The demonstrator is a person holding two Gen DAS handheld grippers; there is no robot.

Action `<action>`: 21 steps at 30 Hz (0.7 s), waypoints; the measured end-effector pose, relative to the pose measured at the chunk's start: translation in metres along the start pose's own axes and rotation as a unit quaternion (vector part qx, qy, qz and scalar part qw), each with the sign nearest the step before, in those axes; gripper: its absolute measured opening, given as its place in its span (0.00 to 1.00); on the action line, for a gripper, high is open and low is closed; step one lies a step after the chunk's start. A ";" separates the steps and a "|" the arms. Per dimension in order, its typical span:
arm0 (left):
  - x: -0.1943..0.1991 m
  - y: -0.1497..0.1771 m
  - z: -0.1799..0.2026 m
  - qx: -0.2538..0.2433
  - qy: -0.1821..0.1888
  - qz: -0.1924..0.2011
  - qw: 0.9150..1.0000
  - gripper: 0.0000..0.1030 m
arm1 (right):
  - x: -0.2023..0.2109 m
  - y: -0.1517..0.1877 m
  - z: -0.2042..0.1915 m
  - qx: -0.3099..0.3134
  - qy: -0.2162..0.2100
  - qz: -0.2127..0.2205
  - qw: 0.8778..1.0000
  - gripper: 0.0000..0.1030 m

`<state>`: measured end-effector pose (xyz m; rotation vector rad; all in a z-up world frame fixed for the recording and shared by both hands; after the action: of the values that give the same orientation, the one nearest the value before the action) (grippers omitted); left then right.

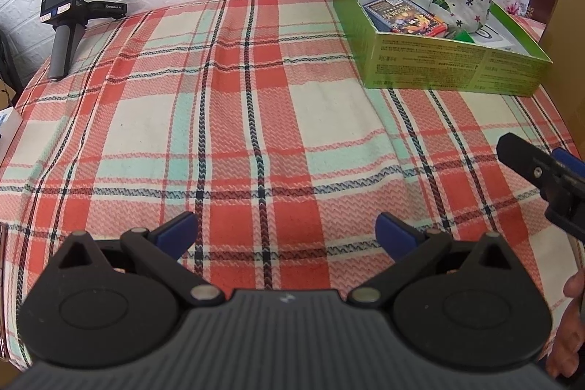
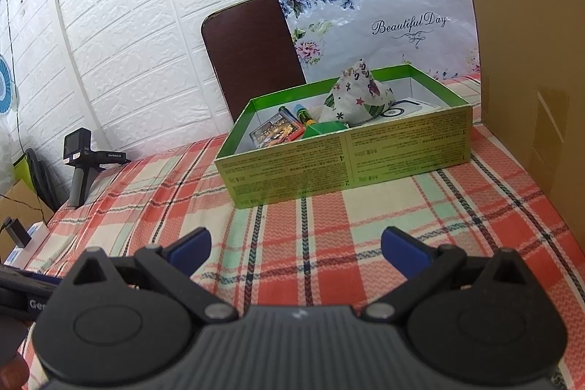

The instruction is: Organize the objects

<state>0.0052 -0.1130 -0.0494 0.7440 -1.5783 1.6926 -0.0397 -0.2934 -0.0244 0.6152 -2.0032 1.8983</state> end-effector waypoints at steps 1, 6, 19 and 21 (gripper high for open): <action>0.000 0.000 0.000 0.000 0.000 0.000 1.000 1.00 | 0.000 0.000 0.000 0.000 0.000 0.000 1.000 1.00; -0.001 0.000 0.001 0.000 0.001 -0.001 1.000 1.00 | 0.000 0.000 0.001 -0.001 0.000 -0.001 1.000 1.00; -0.005 0.001 0.000 0.000 0.007 -0.014 1.000 1.00 | -0.002 0.001 0.003 -0.002 0.000 -0.004 1.000 1.00; -0.005 0.002 0.001 -0.001 0.007 -0.014 1.000 1.00 | -0.002 0.001 0.003 -0.002 0.000 -0.003 1.000 1.00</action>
<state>0.0070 -0.1145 -0.0545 0.7492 -1.5532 1.6720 -0.0381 -0.2965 -0.0264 0.6203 -2.0021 1.8897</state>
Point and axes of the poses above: each gripper's, at about its wrist camera, not at the fingertips, and x roughly against the way its jaws point, z to its right, y to its underside, the point moved 5 cm from there along -x, roughly the way its jaws point, and after that the axes turned 14 degrees about x, right-handed, at the moved point
